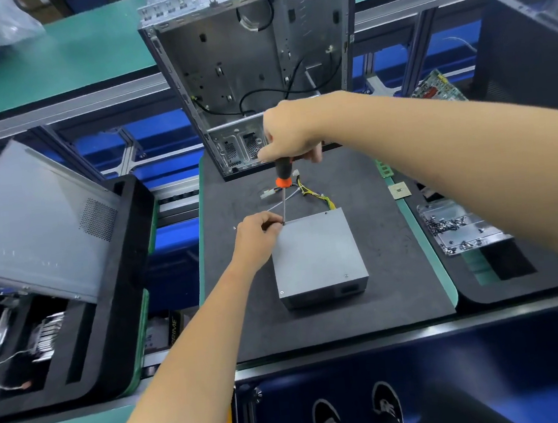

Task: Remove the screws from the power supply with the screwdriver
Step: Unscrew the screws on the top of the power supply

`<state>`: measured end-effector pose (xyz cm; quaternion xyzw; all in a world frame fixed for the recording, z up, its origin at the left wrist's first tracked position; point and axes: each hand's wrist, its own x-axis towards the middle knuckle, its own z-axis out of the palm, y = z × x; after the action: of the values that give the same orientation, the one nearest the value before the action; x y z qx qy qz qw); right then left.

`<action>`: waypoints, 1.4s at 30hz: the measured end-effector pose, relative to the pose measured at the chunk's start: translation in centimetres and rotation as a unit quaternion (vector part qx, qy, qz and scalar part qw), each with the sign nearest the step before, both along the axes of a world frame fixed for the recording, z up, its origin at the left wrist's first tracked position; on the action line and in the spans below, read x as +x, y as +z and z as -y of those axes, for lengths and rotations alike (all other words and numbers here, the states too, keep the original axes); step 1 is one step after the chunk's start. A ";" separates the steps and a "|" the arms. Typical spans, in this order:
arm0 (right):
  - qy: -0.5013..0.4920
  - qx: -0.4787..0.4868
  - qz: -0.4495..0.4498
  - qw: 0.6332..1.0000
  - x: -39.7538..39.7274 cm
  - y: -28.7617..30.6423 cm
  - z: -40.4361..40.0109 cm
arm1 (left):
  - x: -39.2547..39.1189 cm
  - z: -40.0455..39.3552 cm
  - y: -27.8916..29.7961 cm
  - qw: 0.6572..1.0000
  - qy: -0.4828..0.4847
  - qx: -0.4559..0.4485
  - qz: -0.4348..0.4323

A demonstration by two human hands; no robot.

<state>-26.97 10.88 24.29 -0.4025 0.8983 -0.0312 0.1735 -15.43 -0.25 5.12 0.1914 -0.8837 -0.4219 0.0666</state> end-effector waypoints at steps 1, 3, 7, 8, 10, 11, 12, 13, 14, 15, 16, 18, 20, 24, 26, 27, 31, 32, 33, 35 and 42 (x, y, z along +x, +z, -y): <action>0.001 0.025 -0.022 0.999 -0.1 0.0 -0.1 | -0.1 0.1 0.0 1.000 -0.002 0.001 0.005; 0.015 0.039 -0.020 0.999 -0.1 0.0 0.0 | -0.3 0.2 -0.2 1.000 -0.006 -0.001 0.010; 0.092 0.044 -0.013 0.995 0.3 0.3 0.6 | -0.5 0.4 -0.2 1.000 -0.008 0.002 0.018; 0.111 0.044 -0.012 0.993 0.5 0.5 0.7 | -0.5 0.4 -0.2 1.000 -0.009 -0.001 0.020; 0.142 0.038 -0.001 0.989 0.7 0.7 1.3 | -0.6 0.4 -0.2 1.000 -0.007 -0.003 0.023; 0.159 0.039 0.001 0.986 0.9 0.7 1.6 | -0.6 0.3 -0.2 1.000 -0.006 -0.001 0.023; 0.178 0.044 0.000 0.983 1.3 0.8 1.8 | -0.6 0.2 -0.2 1.000 -0.006 0.001 0.023; 0.192 0.053 -0.004 0.980 1.6 0.9 2.1 | -0.6 0.2 -0.1 1.000 -0.006 0.003 0.022; 0.200 0.063 -0.006 0.978 1.9 0.9 2.3 | -0.6 0.1 -0.1 1.000 -0.006 0.005 0.023; 0.200 0.069 -0.002 0.977 2.2 0.8 2.4 | -0.6 0.0 0.0 1.000 -0.006 0.006 0.025; 0.192 0.066 0.003 0.979 2.3 0.8 2.4 | -0.6 -0.1 0.0 1.000 -0.006 0.009 0.024; 0.157 0.043 0.013 0.987 2.2 0.7 2.3 | -0.6 -0.3 -0.1 1.000 -0.002 0.013 0.024; 0.117 0.059 -0.011 0.991 1.9 0.7 2.1 | -0.5 -0.4 -0.1 0.999 0.003 0.021 0.024; 0.105 0.116 -0.086 0.984 1.6 0.6 2.1 | -0.7 -0.4 -0.2 0.999 0.006 0.020 0.030; 0.114 0.118 -0.070 0.984 1.4 0.8 2.0 | -0.7 -0.4 -0.3 0.999 0.006 0.020 0.031; 0.128 0.112 -0.061 0.984 1.3 0.8 1.8 | -0.6 -0.4 -0.3 0.999 0.007 0.020 0.031; 0.171 0.074 -0.034 0.982 0.7 0.8 1.1 | -0.6 -0.4 -0.4 1.000 0.006 0.014 0.026; 0.184 0.061 -0.034 0.980 0.7 0.8 1.1 | -0.6 -0.4 -0.3 1.000 0.006 0.012 0.026; 0.198 0.050 -0.036 0.978 0.8 0.8 1.1 | -0.6 -0.4 -0.4 1.000 0.006 0.010 0.026; 0.214 0.040 -0.028 0.976 1.2 0.8 1.2 | -0.6 -0.5 -0.3 1.000 0.004 0.008 0.026; 0.191 0.053 -0.061 0.978 1.9 0.3 1.6 | -0.5 -0.8 0.0 1.000 0.009 0.016 0.024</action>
<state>-25.05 9.25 24.62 -0.5580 0.8141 0.0744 0.1425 -15.89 0.51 5.11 0.2102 -0.8765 -0.4305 0.0464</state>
